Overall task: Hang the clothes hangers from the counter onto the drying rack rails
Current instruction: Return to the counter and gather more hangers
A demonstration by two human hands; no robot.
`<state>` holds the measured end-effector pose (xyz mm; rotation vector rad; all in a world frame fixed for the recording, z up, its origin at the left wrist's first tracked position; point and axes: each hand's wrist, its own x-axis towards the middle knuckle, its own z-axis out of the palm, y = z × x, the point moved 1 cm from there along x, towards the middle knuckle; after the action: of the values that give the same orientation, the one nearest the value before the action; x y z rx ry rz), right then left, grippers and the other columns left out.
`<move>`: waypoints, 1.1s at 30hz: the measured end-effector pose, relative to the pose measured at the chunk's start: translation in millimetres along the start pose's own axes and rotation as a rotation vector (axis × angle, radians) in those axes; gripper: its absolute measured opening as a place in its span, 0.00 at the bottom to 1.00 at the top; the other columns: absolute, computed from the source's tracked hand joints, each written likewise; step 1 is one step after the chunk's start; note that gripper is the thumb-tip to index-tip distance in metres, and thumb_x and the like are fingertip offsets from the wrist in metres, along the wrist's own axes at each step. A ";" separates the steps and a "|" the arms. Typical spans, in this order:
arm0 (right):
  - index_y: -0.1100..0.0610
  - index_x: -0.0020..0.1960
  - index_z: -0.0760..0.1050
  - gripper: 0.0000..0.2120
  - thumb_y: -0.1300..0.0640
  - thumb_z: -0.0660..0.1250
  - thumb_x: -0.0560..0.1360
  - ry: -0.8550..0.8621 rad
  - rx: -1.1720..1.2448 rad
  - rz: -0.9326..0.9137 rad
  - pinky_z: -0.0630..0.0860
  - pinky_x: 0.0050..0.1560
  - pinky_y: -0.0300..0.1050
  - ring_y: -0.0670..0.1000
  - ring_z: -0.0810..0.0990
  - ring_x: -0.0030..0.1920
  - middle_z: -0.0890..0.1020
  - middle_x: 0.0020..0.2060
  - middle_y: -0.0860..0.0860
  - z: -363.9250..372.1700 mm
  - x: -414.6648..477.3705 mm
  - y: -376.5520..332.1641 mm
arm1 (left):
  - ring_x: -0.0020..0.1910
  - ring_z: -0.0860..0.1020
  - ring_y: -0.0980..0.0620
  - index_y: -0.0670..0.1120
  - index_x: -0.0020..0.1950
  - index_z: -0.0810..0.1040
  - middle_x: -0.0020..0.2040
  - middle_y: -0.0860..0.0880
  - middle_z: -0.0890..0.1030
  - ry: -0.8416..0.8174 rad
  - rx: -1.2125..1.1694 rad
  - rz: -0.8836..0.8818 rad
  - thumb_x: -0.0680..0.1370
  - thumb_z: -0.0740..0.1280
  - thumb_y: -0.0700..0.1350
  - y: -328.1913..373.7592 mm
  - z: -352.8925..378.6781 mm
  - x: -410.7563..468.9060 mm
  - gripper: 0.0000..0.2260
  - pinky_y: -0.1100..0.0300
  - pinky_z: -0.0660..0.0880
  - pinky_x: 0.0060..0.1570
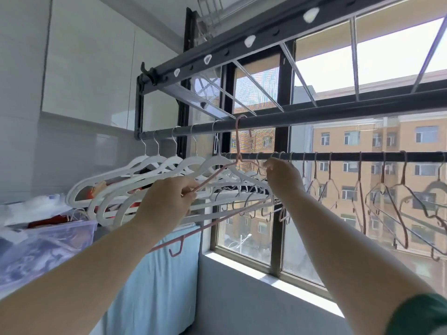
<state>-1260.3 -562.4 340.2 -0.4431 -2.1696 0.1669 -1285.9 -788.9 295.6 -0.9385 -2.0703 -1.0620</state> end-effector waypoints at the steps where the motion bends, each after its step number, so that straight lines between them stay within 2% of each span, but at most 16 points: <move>1: 0.59 0.65 0.72 0.18 0.68 0.52 0.79 0.008 -0.006 0.002 0.68 0.48 0.40 0.55 0.75 0.59 0.78 0.59 0.56 -1.4 0.2 0.2 | 0.31 0.76 0.56 0.44 0.57 0.78 0.40 0.50 0.78 0.003 0.000 0.002 0.77 0.63 0.38 0.8 1.8 -0.9 0.11 0.64 0.74 0.39; 5: 0.59 0.65 0.71 0.18 0.69 0.52 0.78 0.000 -0.057 -0.020 0.70 0.51 0.43 0.55 0.74 0.60 0.77 0.59 0.56 -9.7 -3.5 2.0 | 0.37 0.77 0.54 0.45 0.58 0.78 0.41 0.51 0.79 0.022 0.022 -0.008 0.77 0.64 0.42 6.8 2.4 -2.6 0.11 0.66 0.70 0.38; 8: 0.60 0.64 0.71 0.17 0.68 0.52 0.79 -0.021 -0.090 -0.050 0.72 0.54 0.43 0.54 0.75 0.59 0.77 0.60 0.56 -22.8 -14.7 11.6 | 0.52 0.76 0.51 0.46 0.60 0.76 0.55 0.49 0.80 0.059 0.106 0.007 0.76 0.64 0.47 18.3 -2.2 -3.0 0.13 0.59 0.69 0.51; 10: 0.60 0.64 0.70 0.17 0.67 0.52 0.79 -0.025 -0.112 -0.051 0.72 0.56 0.43 0.53 0.75 0.60 0.77 0.61 0.55 -36.8 -26.2 23.3 | 0.59 0.73 0.49 0.45 0.59 0.77 0.59 0.48 0.78 0.110 0.122 0.087 0.77 0.64 0.46 36.2 -3.6 -6.6 0.12 0.57 0.67 0.56; 12: 0.59 0.65 0.71 0.16 0.66 0.53 0.80 -0.052 -0.171 -0.046 0.73 0.56 0.43 0.53 0.75 0.60 0.76 0.61 0.55 -53.3 -40.9 38.4 | 0.58 0.73 0.49 0.44 0.57 0.77 0.58 0.49 0.78 0.150 0.075 0.174 0.77 0.64 0.43 60.1 -0.1 -13.9 0.11 0.59 0.65 0.57; 14: 0.59 0.63 0.71 0.15 0.64 0.53 0.80 -0.095 -0.265 -0.048 0.74 0.56 0.45 0.53 0.76 0.60 0.77 0.60 0.55 -73.1 -59.8 58.8 | 0.52 0.72 0.55 0.45 0.57 0.78 0.52 0.54 0.76 0.128 -0.025 0.194 0.77 0.63 0.43 87.6 9.8 -26.3 0.10 0.63 0.64 0.53; 17: 0.58 0.63 0.72 0.16 0.64 0.51 0.80 -0.158 -0.395 -0.029 0.74 0.55 0.46 0.53 0.76 0.59 0.77 0.60 0.54 -115.5 -96.2 98.6 | 0.44 0.74 0.56 0.47 0.54 0.79 0.43 0.57 0.76 -0.020 -0.164 0.219 0.77 0.64 0.46 131.0 40.9 -46.8 0.08 0.68 0.66 0.41; 20: 0.58 0.62 0.72 0.15 0.62 0.53 0.80 -0.246 -0.510 0.039 0.73 0.53 0.46 0.56 0.76 0.59 0.77 0.59 0.56 -173.2 -146.0 144.4 | 0.40 0.76 0.57 0.49 0.49 0.80 0.38 0.59 0.77 -0.222 -0.279 0.228 0.76 0.64 0.49 184.3 84.3 -74.0 0.08 0.69 0.69 0.42; 21: 0.58 0.61 0.72 0.14 0.61 0.53 0.80 -0.270 -0.535 0.075 0.72 0.52 0.45 0.56 0.76 0.59 0.77 0.58 0.56 -193.5 -164.8 160.6 | 0.39 0.76 0.58 0.52 0.46 0.79 0.37 0.60 0.77 -0.291 -0.316 0.224 0.76 0.63 0.49 204.6 98.2 -85.9 0.05 0.68 0.69 0.41; 23: 0.58 0.63 0.71 0.14 0.61 0.53 0.80 -0.322 -0.596 0.143 0.73 0.56 0.46 0.56 0.76 0.60 0.77 0.59 0.56 -232.0 -205.4 195.6 | 0.37 0.76 0.58 0.58 0.37 0.74 0.36 0.62 0.77 -0.403 -0.379 0.243 0.76 0.63 0.49 248.8 126.0 -113.9 0.08 0.70 0.68 0.37; 25: 0.57 0.63 0.71 0.15 0.61 0.53 0.80 -0.365 -0.598 0.268 0.74 0.58 0.48 0.56 0.76 0.59 0.77 0.59 0.56 -270.4 -249.2 234.4 | 0.36 0.78 0.55 0.58 0.34 0.72 0.35 0.59 0.79 -0.508 -0.447 0.239 0.76 0.63 0.46 294.5 153.4 -147.4 0.12 0.68 0.69 0.34; 28: 0.57 0.60 0.74 0.14 0.60 0.53 0.80 -0.380 -0.562 0.457 0.71 0.56 0.45 0.57 0.76 0.58 0.78 0.58 0.57 -336.7 -323.5 284.8 | 0.41 0.80 0.50 0.57 0.32 0.71 0.38 0.53 0.81 -0.675 -0.483 0.283 0.77 0.60 0.49 368.3 196.9 -204.7 0.12 0.61 0.72 0.40; 30: 0.57 0.58 0.75 0.13 0.59 0.54 0.79 -0.391 -0.540 0.602 0.71 0.54 0.43 0.56 0.76 0.57 0.78 0.57 0.57 -382.2 -376.5 310.5 | 0.41 0.79 0.52 0.57 0.31 0.70 0.36 0.55 0.80 -0.773 -0.502 0.321 0.76 0.60 0.49 418.9 222.7 -243.6 0.13 0.62 0.71 0.41; 33: 0.57 0.53 0.75 0.11 0.60 0.54 0.79 -0.394 -0.529 0.821 0.70 0.49 0.43 0.56 0.76 0.55 0.78 0.52 0.57 -446.8 -454.1 342.7 | 0.35 0.75 0.57 0.58 0.31 0.69 0.32 0.60 0.75 -0.902 -0.576 0.359 0.77 0.62 0.44 491.5 249.6 -298.5 0.15 0.68 0.68 0.35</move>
<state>-569.5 -432.3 169.3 -1.7168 -2.2637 0.1290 -773.9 -459.8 145.4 -2.3212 -2.1022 -1.1727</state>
